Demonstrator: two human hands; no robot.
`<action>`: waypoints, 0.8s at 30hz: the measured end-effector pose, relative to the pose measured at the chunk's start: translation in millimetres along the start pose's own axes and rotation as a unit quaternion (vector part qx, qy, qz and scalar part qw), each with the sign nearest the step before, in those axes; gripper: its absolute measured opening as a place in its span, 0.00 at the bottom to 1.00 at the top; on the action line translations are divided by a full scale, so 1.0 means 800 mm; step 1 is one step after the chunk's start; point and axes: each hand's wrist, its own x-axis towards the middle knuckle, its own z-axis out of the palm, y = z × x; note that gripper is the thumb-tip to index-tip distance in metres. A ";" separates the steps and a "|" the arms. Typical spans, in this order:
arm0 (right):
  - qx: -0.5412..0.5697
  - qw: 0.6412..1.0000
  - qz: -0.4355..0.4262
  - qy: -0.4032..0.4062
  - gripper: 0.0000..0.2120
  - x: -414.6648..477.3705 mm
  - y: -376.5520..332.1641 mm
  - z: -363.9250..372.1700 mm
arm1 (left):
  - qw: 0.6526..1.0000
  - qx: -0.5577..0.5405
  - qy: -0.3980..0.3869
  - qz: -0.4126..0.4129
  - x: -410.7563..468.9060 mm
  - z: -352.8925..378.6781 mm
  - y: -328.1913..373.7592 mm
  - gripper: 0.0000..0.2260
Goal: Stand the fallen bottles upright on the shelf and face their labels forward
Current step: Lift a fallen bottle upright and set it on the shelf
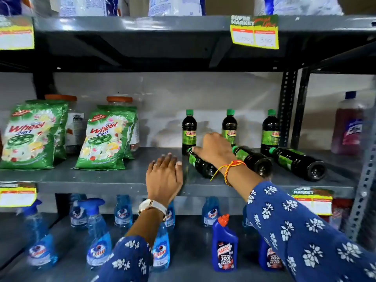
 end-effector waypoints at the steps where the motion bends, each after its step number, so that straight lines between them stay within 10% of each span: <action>1: -0.044 0.998 0.017 -0.036 0.22 0.002 -0.002 0.004 | 1.000 -0.018 0.009 -0.007 -0.005 0.003 -0.003 0.23; 8: -0.144 0.981 0.054 -0.119 0.27 0.021 -0.020 0.044 | 1.000 0.012 -0.009 0.007 -0.015 0.006 -0.013 0.20; 15: 0.107 0.987 0.114 0.038 0.30 0.016 0.004 0.055 | 0.999 0.003 0.004 0.032 -0.018 0.011 -0.015 0.21; 24: 0.327 0.935 0.126 0.047 0.32 0.001 0.021 0.084 | 0.999 -0.019 0.011 0.047 -0.019 0.014 -0.017 0.18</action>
